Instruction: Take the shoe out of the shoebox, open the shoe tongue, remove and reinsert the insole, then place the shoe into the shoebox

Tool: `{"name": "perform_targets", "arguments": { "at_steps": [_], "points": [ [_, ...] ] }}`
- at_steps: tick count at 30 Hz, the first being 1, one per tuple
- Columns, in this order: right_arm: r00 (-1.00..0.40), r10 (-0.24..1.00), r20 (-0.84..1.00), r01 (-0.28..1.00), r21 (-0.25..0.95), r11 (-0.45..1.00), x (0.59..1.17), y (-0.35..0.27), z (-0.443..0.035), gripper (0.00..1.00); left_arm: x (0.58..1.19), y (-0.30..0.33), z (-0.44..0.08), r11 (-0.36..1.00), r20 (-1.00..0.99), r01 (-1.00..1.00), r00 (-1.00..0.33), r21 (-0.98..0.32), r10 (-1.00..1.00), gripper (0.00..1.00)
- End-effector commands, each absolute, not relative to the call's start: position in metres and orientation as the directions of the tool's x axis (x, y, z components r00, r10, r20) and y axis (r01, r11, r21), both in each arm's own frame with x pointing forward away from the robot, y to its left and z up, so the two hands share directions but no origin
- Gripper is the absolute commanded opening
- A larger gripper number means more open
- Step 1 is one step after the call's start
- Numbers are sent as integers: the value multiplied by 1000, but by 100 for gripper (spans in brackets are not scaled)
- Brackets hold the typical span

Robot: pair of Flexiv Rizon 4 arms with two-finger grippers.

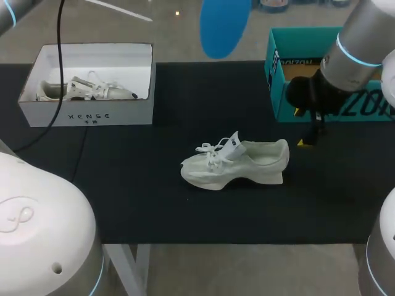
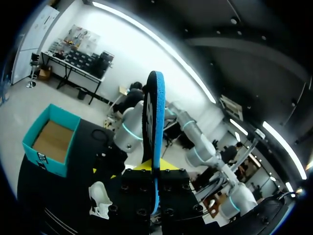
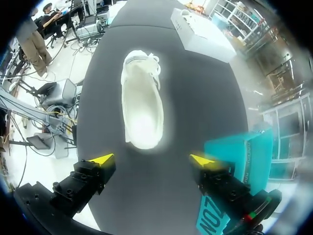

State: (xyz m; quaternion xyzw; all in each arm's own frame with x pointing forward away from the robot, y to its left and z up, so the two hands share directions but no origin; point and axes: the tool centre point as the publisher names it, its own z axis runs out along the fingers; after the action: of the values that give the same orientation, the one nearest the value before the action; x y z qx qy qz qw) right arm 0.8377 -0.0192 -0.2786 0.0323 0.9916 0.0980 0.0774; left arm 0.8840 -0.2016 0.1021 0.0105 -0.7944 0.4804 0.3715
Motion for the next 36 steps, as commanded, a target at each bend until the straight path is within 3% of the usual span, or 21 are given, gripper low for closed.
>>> {"name": "perform_targets", "arguments": {
  "at_steps": [1,15,36],
  "points": [
    [-986,88,-139,63,177,982,850,1,-286,100,883,-201,102,537,599,-374,-725,-756,339,0],
    [-991,84,-107,63,185,981,852,47,-293,100,883,-201,102,537,599,-374,-725,-756,339,0],
    [-996,59,-67,45,194,980,870,52,-360,100,883,-201,102,537,599,-374,-725,-756,339,0]
  ]
}}
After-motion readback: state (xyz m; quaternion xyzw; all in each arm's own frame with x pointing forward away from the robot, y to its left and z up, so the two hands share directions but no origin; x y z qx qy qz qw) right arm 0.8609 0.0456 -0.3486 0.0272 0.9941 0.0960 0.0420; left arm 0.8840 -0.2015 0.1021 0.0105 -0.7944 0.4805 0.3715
